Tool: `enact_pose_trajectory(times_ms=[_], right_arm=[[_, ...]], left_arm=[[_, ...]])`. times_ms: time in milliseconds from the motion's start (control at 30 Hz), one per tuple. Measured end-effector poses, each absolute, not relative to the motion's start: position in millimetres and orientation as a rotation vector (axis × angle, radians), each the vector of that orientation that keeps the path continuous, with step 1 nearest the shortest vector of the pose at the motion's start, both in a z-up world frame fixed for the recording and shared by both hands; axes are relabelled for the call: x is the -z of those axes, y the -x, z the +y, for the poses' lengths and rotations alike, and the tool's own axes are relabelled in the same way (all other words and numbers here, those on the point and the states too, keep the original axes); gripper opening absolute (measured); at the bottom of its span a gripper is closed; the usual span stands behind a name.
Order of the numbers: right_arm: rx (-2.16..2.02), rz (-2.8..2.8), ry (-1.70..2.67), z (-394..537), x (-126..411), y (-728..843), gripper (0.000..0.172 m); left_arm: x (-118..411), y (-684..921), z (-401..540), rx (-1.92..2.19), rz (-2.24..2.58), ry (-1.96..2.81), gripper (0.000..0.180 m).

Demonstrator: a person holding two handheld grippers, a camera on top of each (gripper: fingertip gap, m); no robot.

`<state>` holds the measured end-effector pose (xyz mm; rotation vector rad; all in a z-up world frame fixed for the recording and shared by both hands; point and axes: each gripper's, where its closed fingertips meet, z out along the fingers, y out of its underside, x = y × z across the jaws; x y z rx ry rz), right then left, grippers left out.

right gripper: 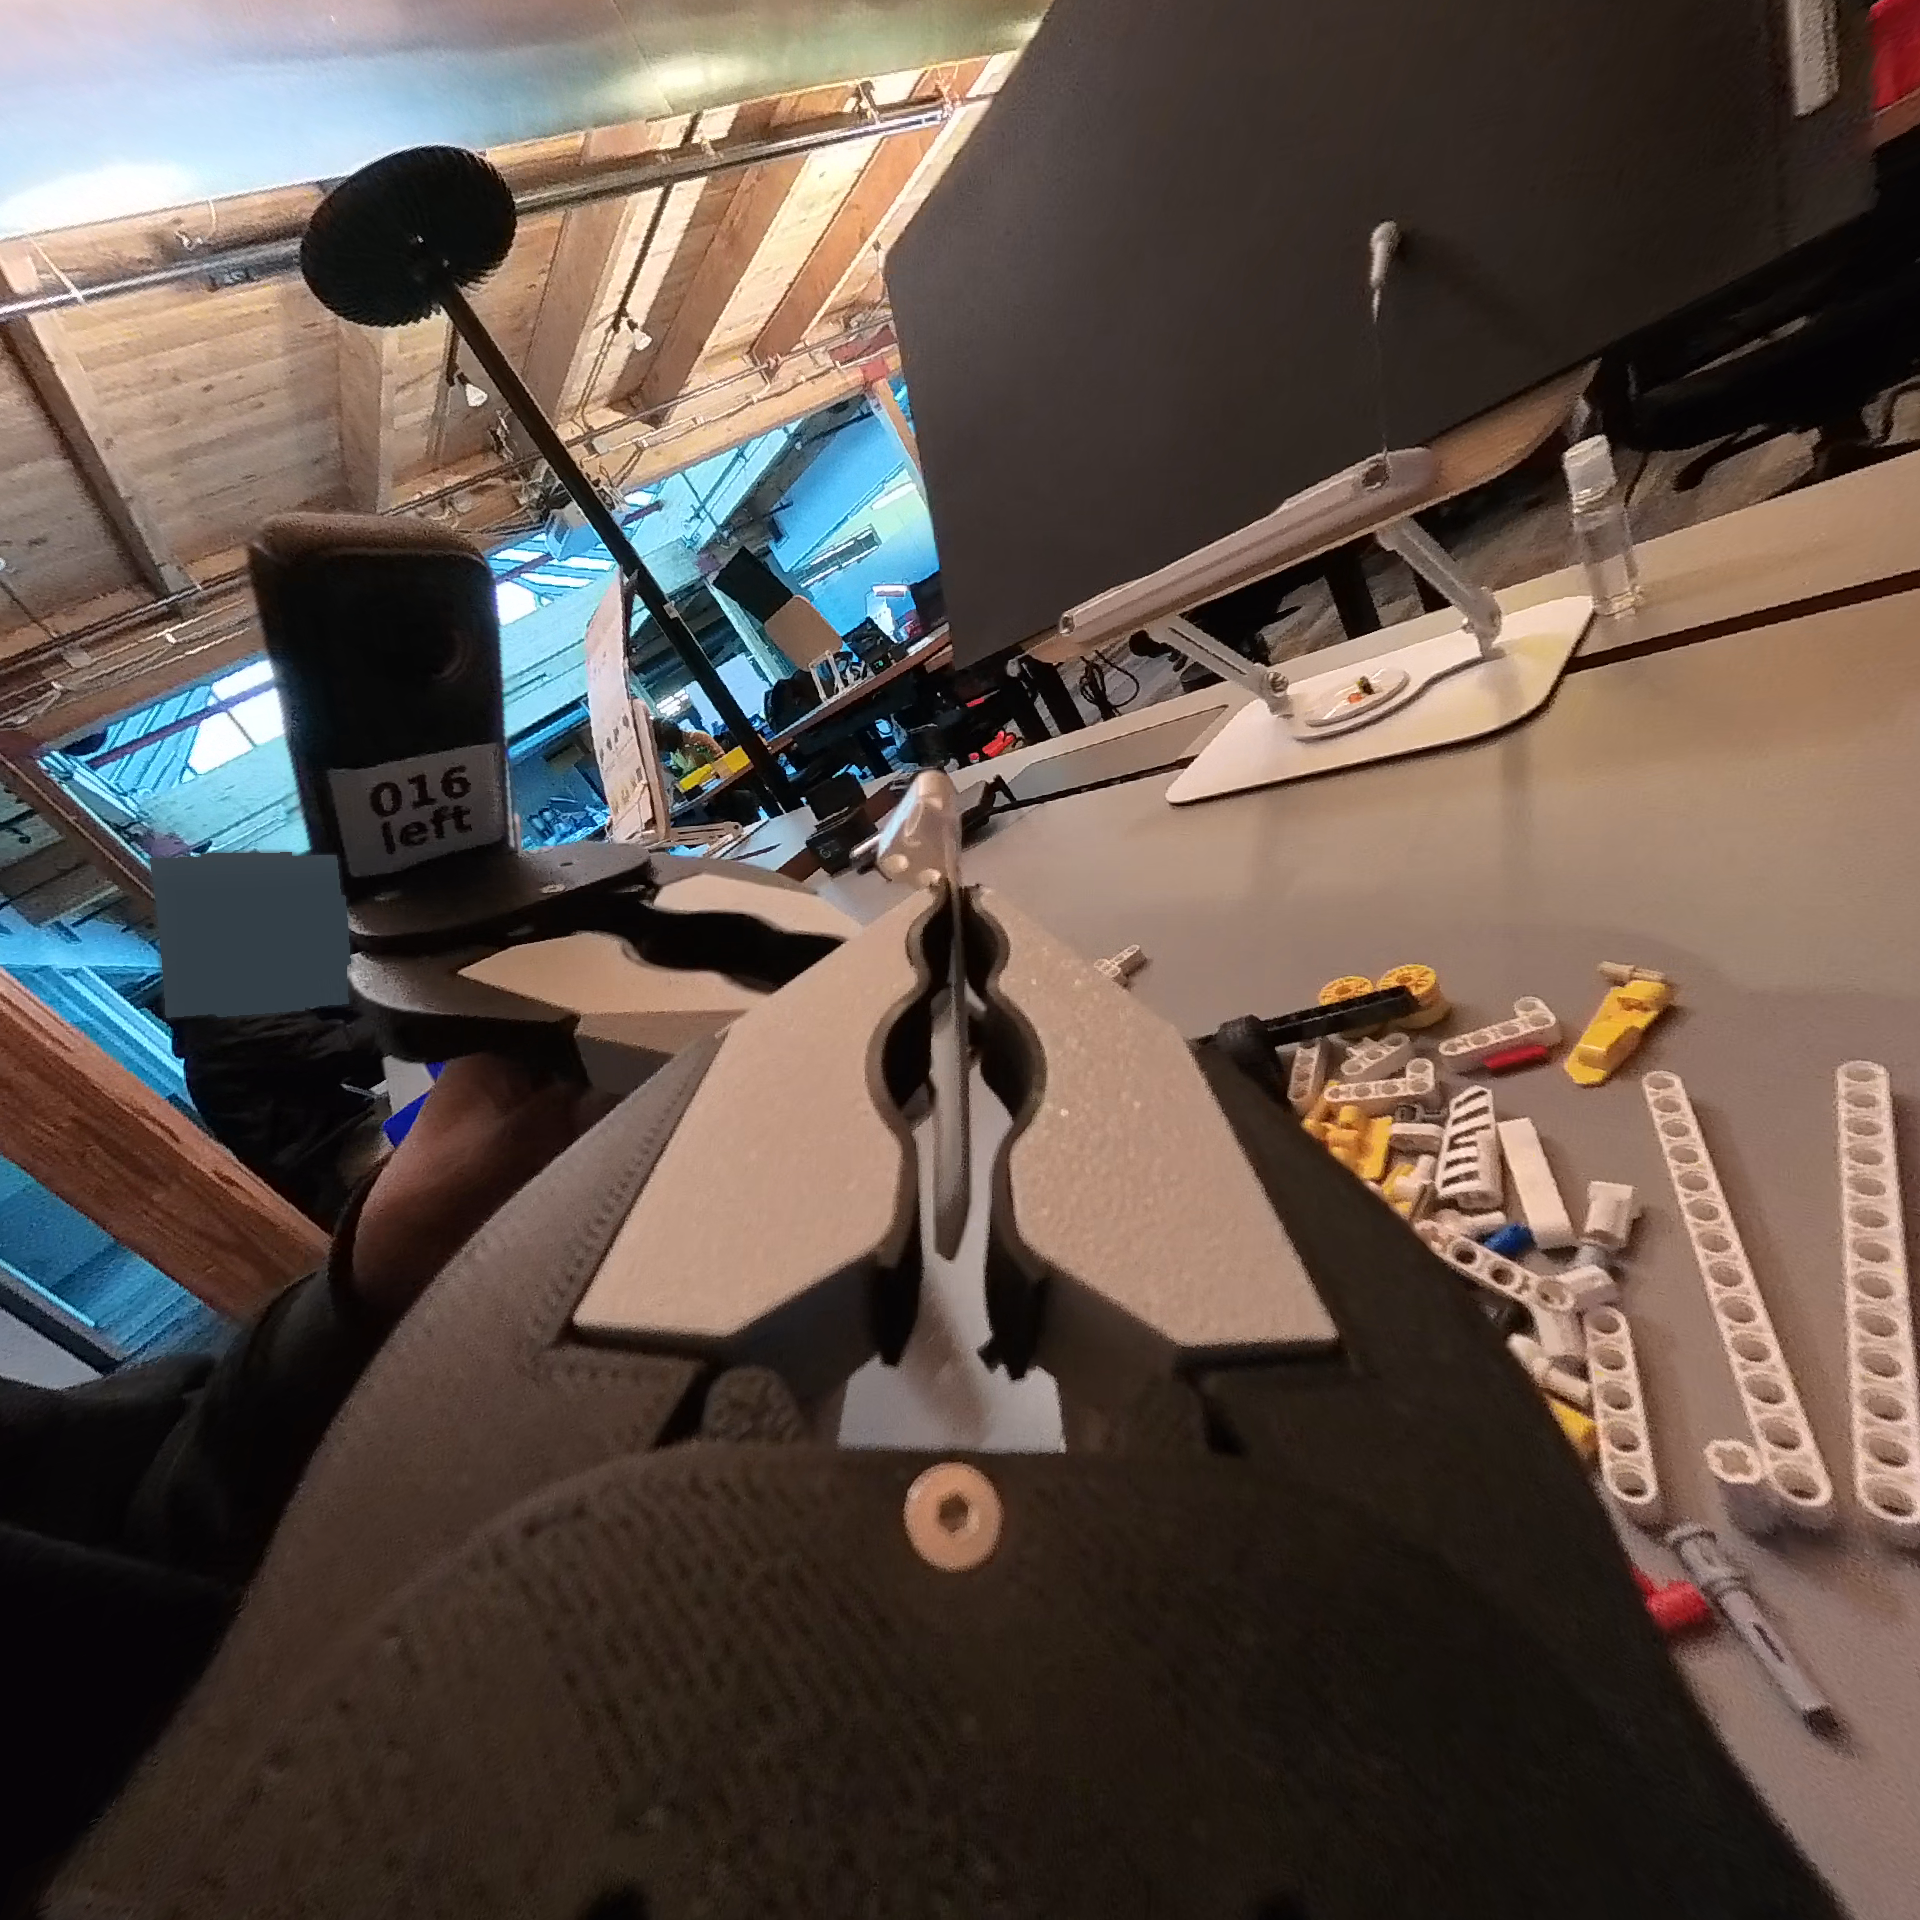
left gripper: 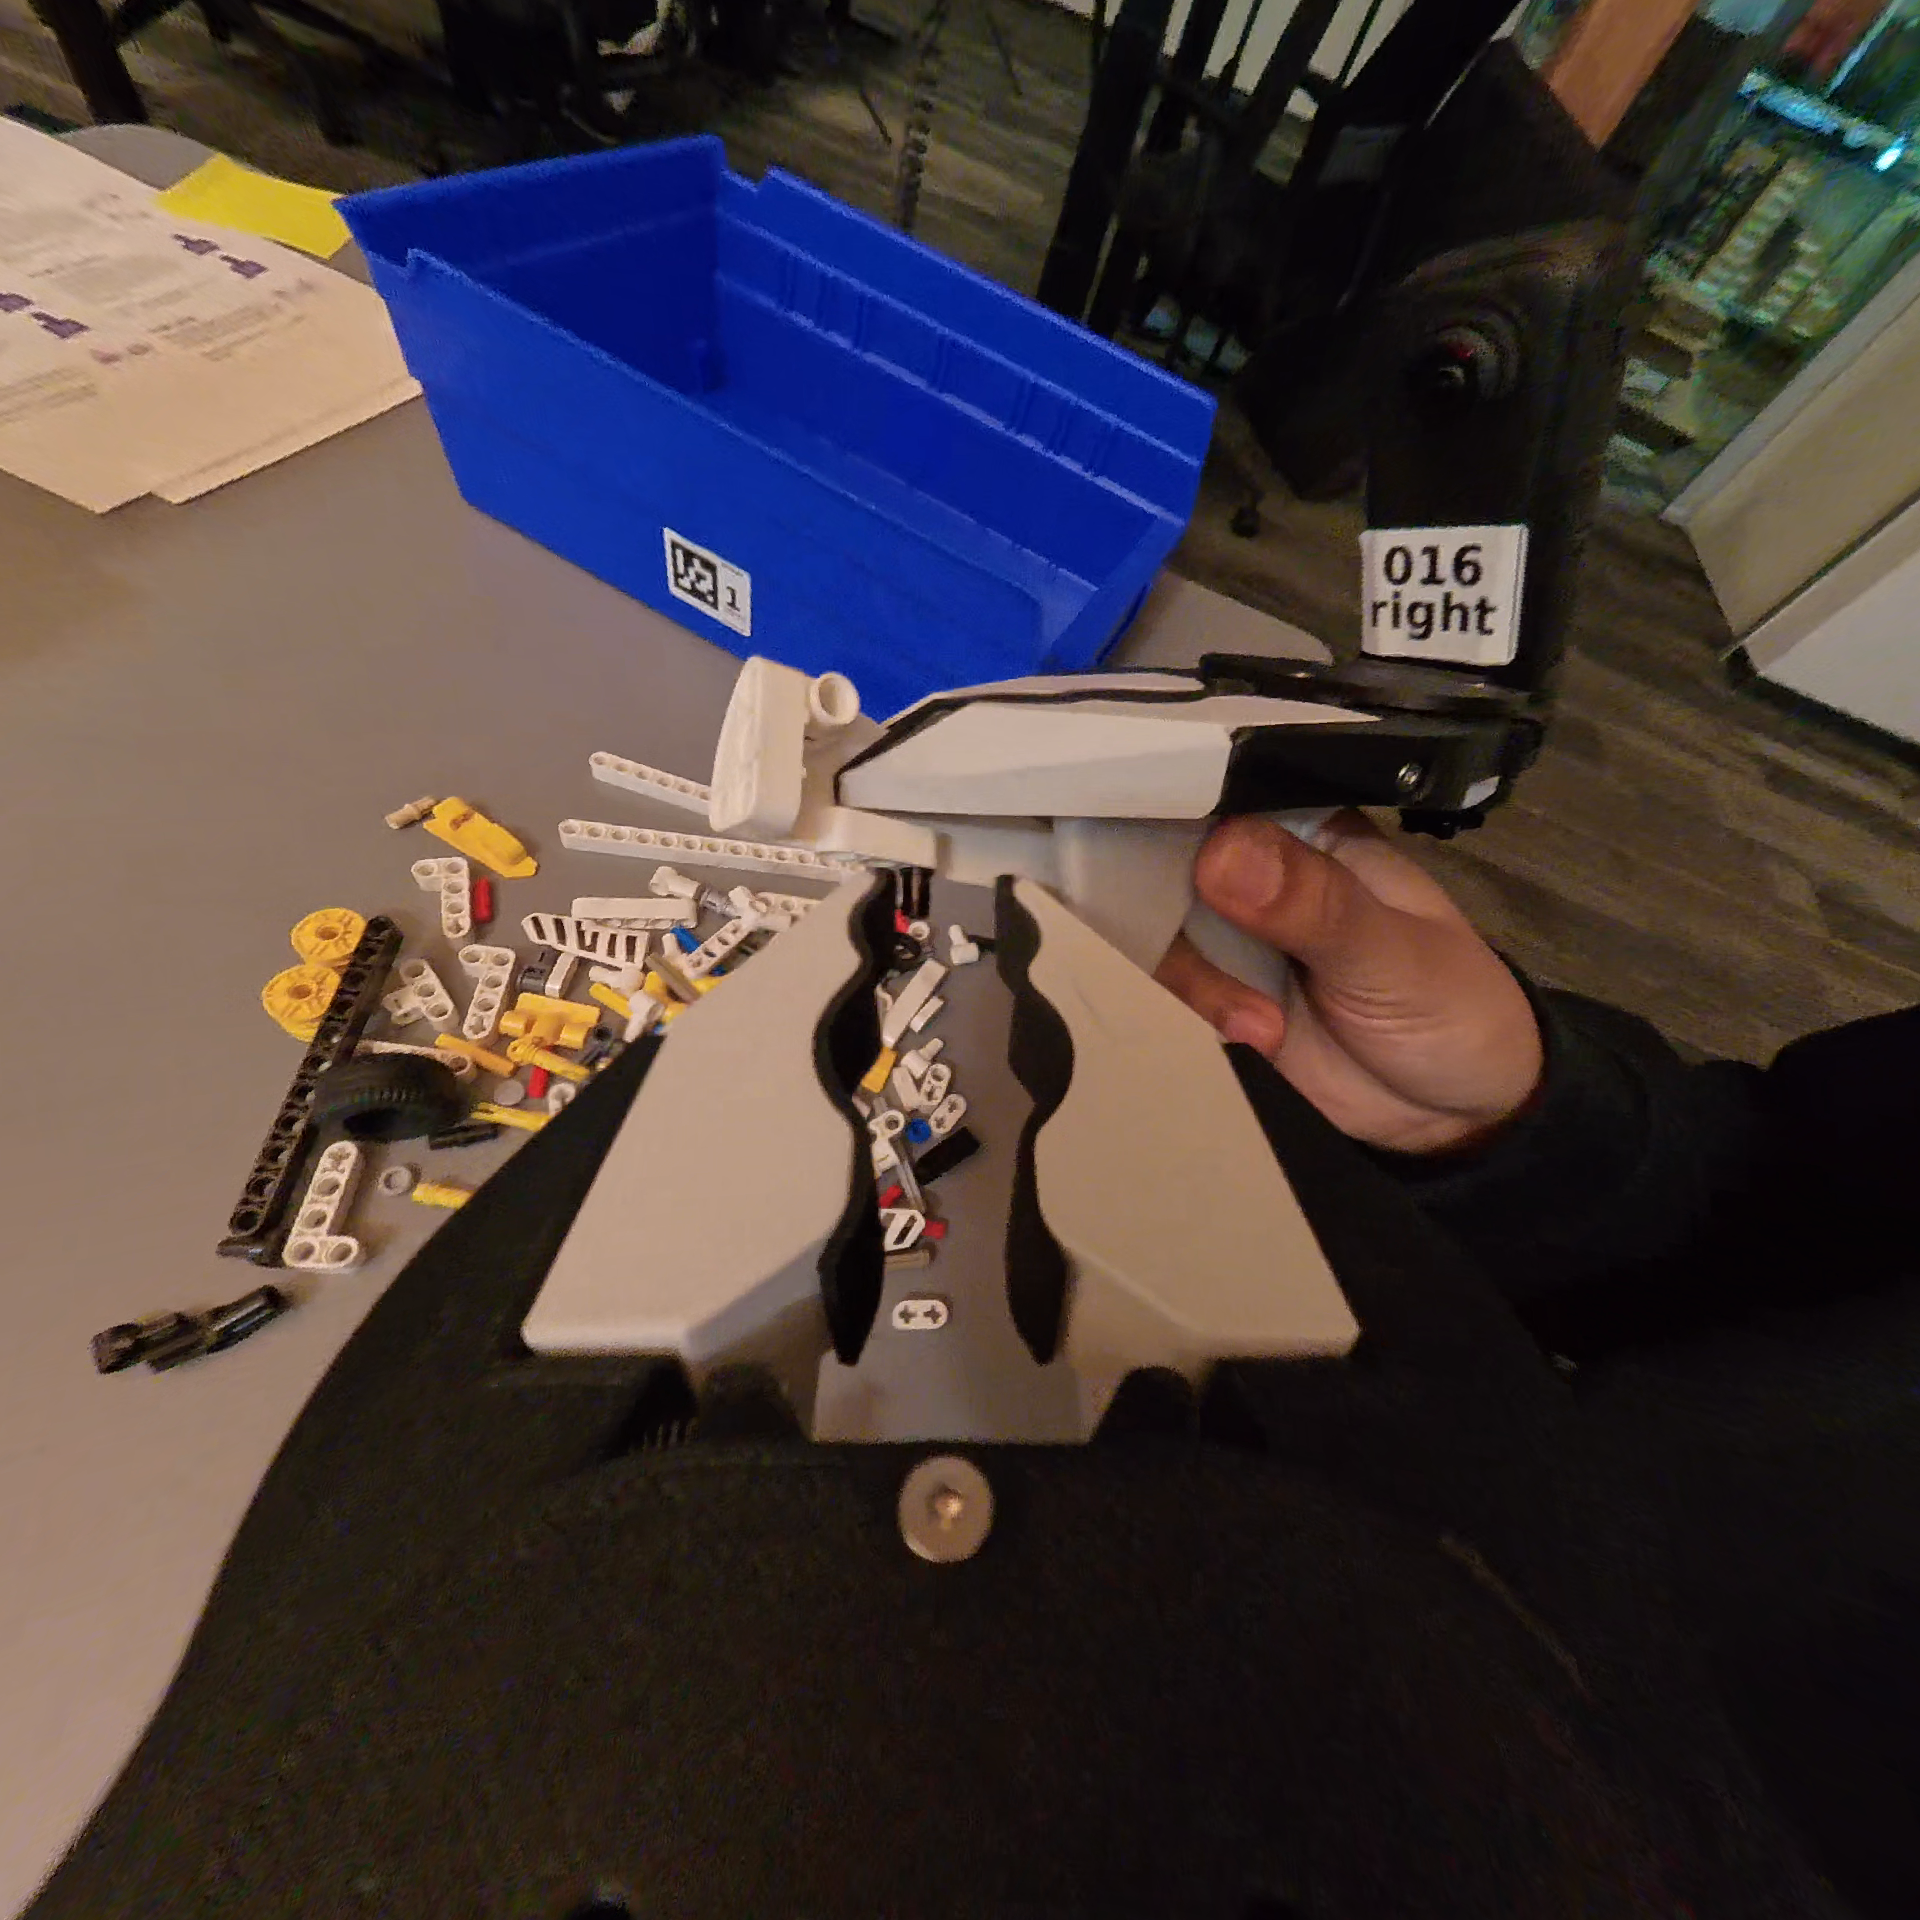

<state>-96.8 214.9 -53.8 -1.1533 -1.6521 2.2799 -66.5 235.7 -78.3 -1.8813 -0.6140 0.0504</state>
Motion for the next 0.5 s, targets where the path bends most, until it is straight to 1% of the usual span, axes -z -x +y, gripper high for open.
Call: enact_pose_trajectory(times_ms=[67,300,433,500], right_arm=[[-2.284,-1.663,1.143,213.1,53.0,95.5,0.0],[-2.297,-1.711,1.13,210.3,54.0,94.1,0.0],[-2.304,-1.748,1.113,207.1,53.7,91.8,0.0],[-2.293,-1.776,1.092,205.7,54.4,90.7,0.0]], left_arm=[[76.2,64.8,234.2,-0.041,-0.619,1.861,0.012],[76.4,62.3,228.0,-0.101,-0.593,1.909,0.01],[75.6,63.6,224.0,-0.092,-0.597,1.902,0.001],[76.9,62.9,222.9,-0.065,-0.604,1.904,0.0]])
